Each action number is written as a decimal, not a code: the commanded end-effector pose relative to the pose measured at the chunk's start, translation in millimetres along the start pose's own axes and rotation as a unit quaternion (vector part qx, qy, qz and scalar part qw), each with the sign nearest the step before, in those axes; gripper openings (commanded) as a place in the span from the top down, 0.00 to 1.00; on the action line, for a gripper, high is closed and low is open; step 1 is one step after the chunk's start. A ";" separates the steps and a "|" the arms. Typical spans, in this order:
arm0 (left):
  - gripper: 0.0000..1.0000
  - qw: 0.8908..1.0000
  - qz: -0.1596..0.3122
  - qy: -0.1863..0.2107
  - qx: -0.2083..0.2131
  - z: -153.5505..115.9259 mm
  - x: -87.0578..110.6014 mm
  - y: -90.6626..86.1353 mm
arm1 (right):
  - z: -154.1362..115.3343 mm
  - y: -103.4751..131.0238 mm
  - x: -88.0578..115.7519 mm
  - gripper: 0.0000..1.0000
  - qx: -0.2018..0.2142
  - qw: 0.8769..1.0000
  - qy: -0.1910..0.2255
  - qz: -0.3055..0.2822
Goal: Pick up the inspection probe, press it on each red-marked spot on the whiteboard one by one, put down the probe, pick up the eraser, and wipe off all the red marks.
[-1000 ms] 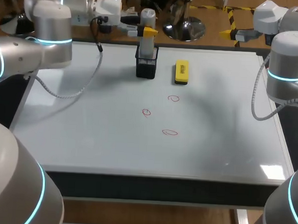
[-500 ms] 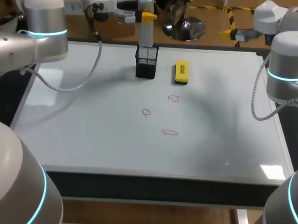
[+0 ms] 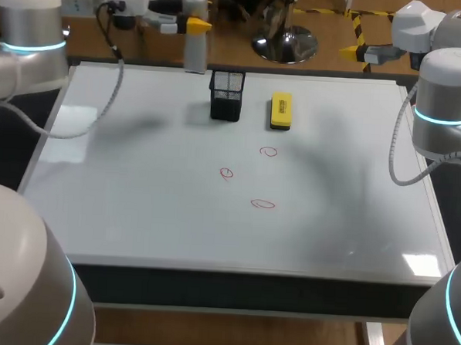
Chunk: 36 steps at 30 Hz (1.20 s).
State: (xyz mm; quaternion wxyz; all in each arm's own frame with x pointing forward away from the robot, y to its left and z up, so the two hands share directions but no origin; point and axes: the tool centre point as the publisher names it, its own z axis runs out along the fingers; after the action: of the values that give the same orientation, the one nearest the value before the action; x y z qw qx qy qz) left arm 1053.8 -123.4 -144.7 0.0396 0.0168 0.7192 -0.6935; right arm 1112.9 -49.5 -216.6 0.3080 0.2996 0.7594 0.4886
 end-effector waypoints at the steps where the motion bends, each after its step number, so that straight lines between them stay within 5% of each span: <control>1: 1.00 1.000 -0.001 0.009 -0.004 -20.8 1.8 1.5 | 0.3 0.0 -0.5 0.00 0.000 1.000 0.000 0.000; 19: 1.00 1.000 -0.012 0.019 0.004 -64.0 -6.5 37.8 | 0.3 0.0 -0.5 0.00 0.000 1.000 0.000 0.000; 36: 1.00 1.000 -0.017 -0.015 -0.005 -91.1 -23.7 62.1 | 0.3 0.0 -0.5 0.00 0.000 1.000 0.000 0.000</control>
State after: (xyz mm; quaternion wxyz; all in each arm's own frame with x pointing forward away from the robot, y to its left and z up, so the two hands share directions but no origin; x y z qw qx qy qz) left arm 1077.6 -30.2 -202.1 0.0389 -0.0059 0.7208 -0.6920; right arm 1112.9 -49.5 -216.6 0.3079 0.2996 0.7594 0.4886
